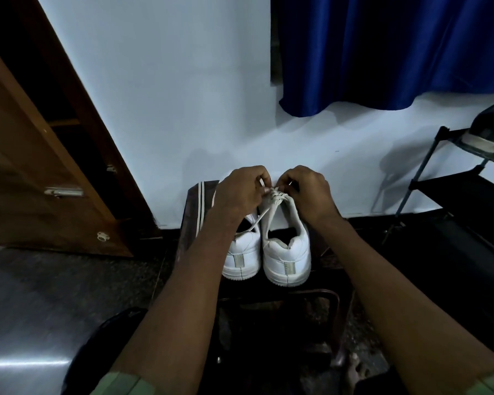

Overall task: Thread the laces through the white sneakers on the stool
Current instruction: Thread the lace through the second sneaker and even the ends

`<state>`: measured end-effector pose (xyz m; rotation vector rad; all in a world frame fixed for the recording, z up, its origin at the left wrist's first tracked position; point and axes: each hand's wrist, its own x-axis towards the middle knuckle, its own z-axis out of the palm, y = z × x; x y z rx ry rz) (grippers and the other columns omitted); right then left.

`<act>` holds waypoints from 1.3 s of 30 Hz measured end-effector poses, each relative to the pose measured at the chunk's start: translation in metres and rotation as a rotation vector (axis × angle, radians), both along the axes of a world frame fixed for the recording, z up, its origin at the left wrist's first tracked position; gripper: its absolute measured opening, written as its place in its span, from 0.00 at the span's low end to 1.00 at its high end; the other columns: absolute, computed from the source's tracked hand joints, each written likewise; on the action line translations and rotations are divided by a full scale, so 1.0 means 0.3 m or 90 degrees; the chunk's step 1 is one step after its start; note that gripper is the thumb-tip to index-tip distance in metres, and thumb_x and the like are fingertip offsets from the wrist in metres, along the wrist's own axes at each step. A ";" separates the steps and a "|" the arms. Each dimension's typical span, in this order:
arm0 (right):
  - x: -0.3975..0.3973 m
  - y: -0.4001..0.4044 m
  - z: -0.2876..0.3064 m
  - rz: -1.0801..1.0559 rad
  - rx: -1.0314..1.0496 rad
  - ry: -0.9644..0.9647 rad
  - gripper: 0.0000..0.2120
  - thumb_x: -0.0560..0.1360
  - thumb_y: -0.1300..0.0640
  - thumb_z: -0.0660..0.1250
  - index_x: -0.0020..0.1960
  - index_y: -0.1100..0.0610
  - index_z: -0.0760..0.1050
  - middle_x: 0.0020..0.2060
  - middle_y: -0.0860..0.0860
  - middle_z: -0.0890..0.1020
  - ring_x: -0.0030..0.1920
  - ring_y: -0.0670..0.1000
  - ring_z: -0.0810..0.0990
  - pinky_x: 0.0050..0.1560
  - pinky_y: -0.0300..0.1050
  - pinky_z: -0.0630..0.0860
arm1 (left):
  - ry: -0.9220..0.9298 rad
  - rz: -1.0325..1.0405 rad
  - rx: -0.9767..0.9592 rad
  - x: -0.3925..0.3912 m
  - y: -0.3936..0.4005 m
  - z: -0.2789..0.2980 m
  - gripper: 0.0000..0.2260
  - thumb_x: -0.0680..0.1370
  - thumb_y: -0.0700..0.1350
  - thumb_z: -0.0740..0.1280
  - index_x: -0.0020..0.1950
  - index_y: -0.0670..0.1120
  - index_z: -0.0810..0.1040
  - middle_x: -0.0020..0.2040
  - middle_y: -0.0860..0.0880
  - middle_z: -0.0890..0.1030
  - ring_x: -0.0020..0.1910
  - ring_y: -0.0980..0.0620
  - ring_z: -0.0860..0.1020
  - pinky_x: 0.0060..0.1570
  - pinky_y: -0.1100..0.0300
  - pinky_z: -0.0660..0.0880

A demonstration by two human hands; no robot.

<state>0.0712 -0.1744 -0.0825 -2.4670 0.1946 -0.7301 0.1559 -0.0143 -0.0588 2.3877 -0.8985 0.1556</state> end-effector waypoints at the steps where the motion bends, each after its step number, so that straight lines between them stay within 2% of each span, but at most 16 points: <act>1: -0.002 0.004 0.000 0.002 -0.008 0.005 0.05 0.75 0.58 0.71 0.44 0.48 0.82 0.44 0.45 0.82 0.44 0.49 0.81 0.50 0.49 0.78 | -0.011 -0.002 0.018 0.001 -0.004 -0.004 0.06 0.78 0.47 0.73 0.44 0.56 0.79 0.42 0.56 0.82 0.46 0.53 0.80 0.46 0.56 0.75; 4: -0.010 0.010 -0.003 -0.001 -0.003 0.000 0.04 0.77 0.60 0.68 0.47 0.52 0.80 0.47 0.49 0.83 0.48 0.53 0.81 0.51 0.51 0.76 | -0.065 -0.013 0.086 -0.002 -0.020 -0.009 0.05 0.81 0.45 0.68 0.46 0.55 0.76 0.46 0.53 0.76 0.47 0.49 0.76 0.43 0.54 0.70; 8: -0.023 0.017 -0.003 -0.001 -0.002 -0.021 0.04 0.78 0.58 0.67 0.46 0.51 0.78 0.46 0.47 0.82 0.47 0.51 0.81 0.49 0.49 0.74 | -0.098 -0.012 0.101 -0.017 -0.027 -0.017 0.06 0.81 0.44 0.64 0.47 0.54 0.70 0.46 0.53 0.74 0.44 0.46 0.75 0.41 0.55 0.63; 11: -0.030 0.000 0.016 -0.007 0.073 -0.013 0.07 0.75 0.59 0.73 0.45 0.49 0.77 0.41 0.42 0.83 0.43 0.44 0.82 0.44 0.36 0.72 | -0.043 0.015 0.061 -0.009 -0.019 -0.012 0.05 0.82 0.44 0.65 0.49 0.55 0.74 0.49 0.54 0.79 0.48 0.49 0.77 0.45 0.55 0.67; 14: -0.049 -0.026 0.030 0.029 0.123 0.015 0.09 0.72 0.63 0.76 0.42 0.50 0.81 0.39 0.41 0.86 0.43 0.39 0.84 0.48 0.37 0.78 | 0.047 -0.047 0.003 0.009 0.011 0.003 0.06 0.80 0.44 0.71 0.47 0.55 0.77 0.48 0.52 0.84 0.48 0.50 0.80 0.52 0.52 0.76; 17: -0.068 -0.015 0.027 0.083 0.088 -0.001 0.12 0.70 0.68 0.76 0.42 0.51 0.85 0.39 0.41 0.85 0.42 0.36 0.83 0.46 0.29 0.75 | 0.070 -0.119 -0.013 0.010 0.038 0.000 0.08 0.77 0.42 0.75 0.44 0.54 0.80 0.45 0.53 0.84 0.45 0.53 0.82 0.54 0.49 0.79; 18: -0.068 -0.012 0.022 0.083 0.077 -0.010 0.12 0.70 0.67 0.76 0.42 0.50 0.85 0.39 0.42 0.85 0.44 0.38 0.83 0.47 0.30 0.75 | 0.066 -0.121 -0.018 0.005 0.039 -0.002 0.07 0.77 0.42 0.75 0.44 0.54 0.81 0.44 0.54 0.83 0.44 0.54 0.82 0.53 0.49 0.79; 20: -0.055 -0.008 0.012 0.068 0.034 -0.021 0.10 0.71 0.63 0.75 0.42 0.47 0.84 0.40 0.42 0.85 0.45 0.43 0.83 0.49 0.40 0.78 | 0.037 -0.117 -0.014 -0.004 0.029 -0.010 0.06 0.78 0.43 0.74 0.45 0.53 0.81 0.42 0.55 0.81 0.43 0.54 0.81 0.51 0.50 0.79; 22: -0.039 0.003 0.003 0.064 -0.014 -0.021 0.09 0.73 0.62 0.71 0.43 0.47 0.81 0.40 0.43 0.82 0.44 0.47 0.80 0.47 0.47 0.77 | -0.005 -0.095 0.035 -0.018 0.019 -0.013 0.04 0.80 0.46 0.70 0.48 0.55 0.79 0.45 0.53 0.78 0.45 0.51 0.79 0.50 0.53 0.76; 25: -0.034 0.019 -0.005 0.049 -0.040 -0.022 0.07 0.76 0.67 0.65 0.48 0.57 0.79 0.43 0.50 0.79 0.44 0.52 0.75 0.45 0.48 0.70 | -0.053 -0.074 0.085 -0.031 0.008 -0.015 0.06 0.82 0.46 0.64 0.48 0.56 0.70 0.46 0.50 0.76 0.45 0.43 0.77 0.45 0.52 0.70; 28: -0.036 0.016 -0.017 0.043 -0.047 -0.048 0.06 0.76 0.67 0.64 0.49 0.60 0.77 0.45 0.54 0.81 0.47 0.57 0.78 0.46 0.50 0.72 | -0.062 -0.051 0.099 -0.041 0.008 -0.018 0.07 0.80 0.44 0.62 0.49 0.55 0.66 0.45 0.51 0.75 0.44 0.40 0.75 0.42 0.53 0.65; 30: -0.034 0.002 -0.015 0.046 -0.022 -0.036 0.04 0.77 0.66 0.66 0.48 0.58 0.77 0.45 0.52 0.82 0.47 0.55 0.78 0.46 0.47 0.70 | -0.045 -0.049 0.101 -0.031 0.010 -0.017 0.03 0.82 0.46 0.63 0.52 0.54 0.70 0.49 0.50 0.77 0.48 0.41 0.77 0.45 0.53 0.67; 32: -0.034 -0.017 -0.005 0.061 0.008 -0.017 0.04 0.76 0.62 0.70 0.46 0.54 0.79 0.43 0.47 0.82 0.46 0.50 0.79 0.48 0.45 0.73 | 0.007 -0.062 0.068 -0.016 0.013 -0.012 0.00 0.83 0.47 0.65 0.54 0.53 0.74 0.53 0.50 0.79 0.51 0.46 0.78 0.48 0.54 0.68; 35: -0.045 -0.021 0.005 0.066 0.050 -0.003 0.05 0.74 0.60 0.74 0.46 0.51 0.81 0.44 0.45 0.83 0.45 0.47 0.83 0.52 0.46 0.79 | 0.060 -0.063 -0.008 -0.012 0.021 -0.011 0.06 0.82 0.48 0.69 0.55 0.51 0.73 0.49 0.52 0.82 0.47 0.50 0.82 0.46 0.55 0.74; 37: -0.058 -0.016 0.013 0.042 0.119 -0.010 0.06 0.75 0.62 0.75 0.46 0.54 0.79 0.44 0.46 0.84 0.42 0.43 0.83 0.47 0.40 0.78 | 0.098 -0.053 -0.062 -0.023 0.028 -0.003 0.11 0.81 0.47 0.72 0.57 0.50 0.70 0.46 0.54 0.83 0.40 0.51 0.83 0.41 0.58 0.77; 39: -0.066 -0.011 0.025 0.046 0.159 -0.013 0.07 0.74 0.65 0.76 0.45 0.56 0.80 0.41 0.47 0.84 0.38 0.39 0.81 0.41 0.34 0.75 | 0.113 -0.063 -0.065 -0.024 0.040 0.013 0.09 0.79 0.47 0.74 0.54 0.51 0.75 0.46 0.55 0.85 0.41 0.53 0.84 0.43 0.60 0.77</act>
